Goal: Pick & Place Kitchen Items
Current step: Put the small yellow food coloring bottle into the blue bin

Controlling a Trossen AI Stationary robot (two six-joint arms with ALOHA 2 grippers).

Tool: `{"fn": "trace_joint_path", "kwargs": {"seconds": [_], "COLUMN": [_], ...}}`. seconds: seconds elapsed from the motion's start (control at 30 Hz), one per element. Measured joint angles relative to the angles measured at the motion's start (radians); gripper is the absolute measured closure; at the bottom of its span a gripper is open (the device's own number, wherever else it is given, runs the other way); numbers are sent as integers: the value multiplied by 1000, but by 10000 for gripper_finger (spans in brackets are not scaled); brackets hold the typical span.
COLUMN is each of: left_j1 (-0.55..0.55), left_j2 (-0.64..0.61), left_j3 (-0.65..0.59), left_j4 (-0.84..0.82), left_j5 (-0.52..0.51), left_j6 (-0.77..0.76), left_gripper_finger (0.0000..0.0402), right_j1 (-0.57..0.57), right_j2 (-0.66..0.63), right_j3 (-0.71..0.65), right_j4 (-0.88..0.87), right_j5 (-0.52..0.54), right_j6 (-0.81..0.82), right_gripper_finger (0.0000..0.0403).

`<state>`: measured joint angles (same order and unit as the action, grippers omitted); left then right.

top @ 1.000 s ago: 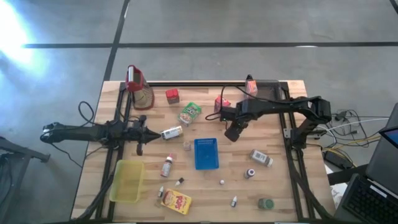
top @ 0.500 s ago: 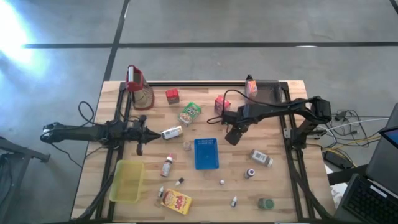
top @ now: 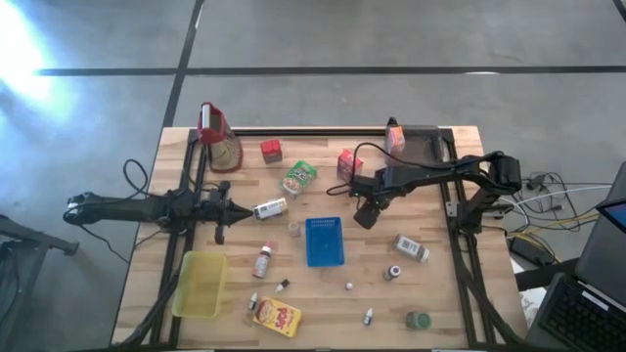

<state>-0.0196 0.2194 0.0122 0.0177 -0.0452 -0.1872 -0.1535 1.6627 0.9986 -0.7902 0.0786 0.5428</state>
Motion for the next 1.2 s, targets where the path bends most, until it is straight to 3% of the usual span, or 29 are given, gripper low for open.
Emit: {"fn": "trace_joint_path", "kwargs": {"seconds": [0.47,1.2], "left_j1": [0,0], "left_j2": [0,0], "left_j3": [0,0], "left_j4": [0,0], "left_j5": [0,0], "left_j6": [0,0], "left_gripper_finger": [390,390], "right_j1": [0,0], "right_j2": [-1,-1], "right_j3": [3,3], "right_j4": [3,2], "right_j5": [0,-1], "right_j6": [-5,-23], "right_gripper_finger": [342,338]}}
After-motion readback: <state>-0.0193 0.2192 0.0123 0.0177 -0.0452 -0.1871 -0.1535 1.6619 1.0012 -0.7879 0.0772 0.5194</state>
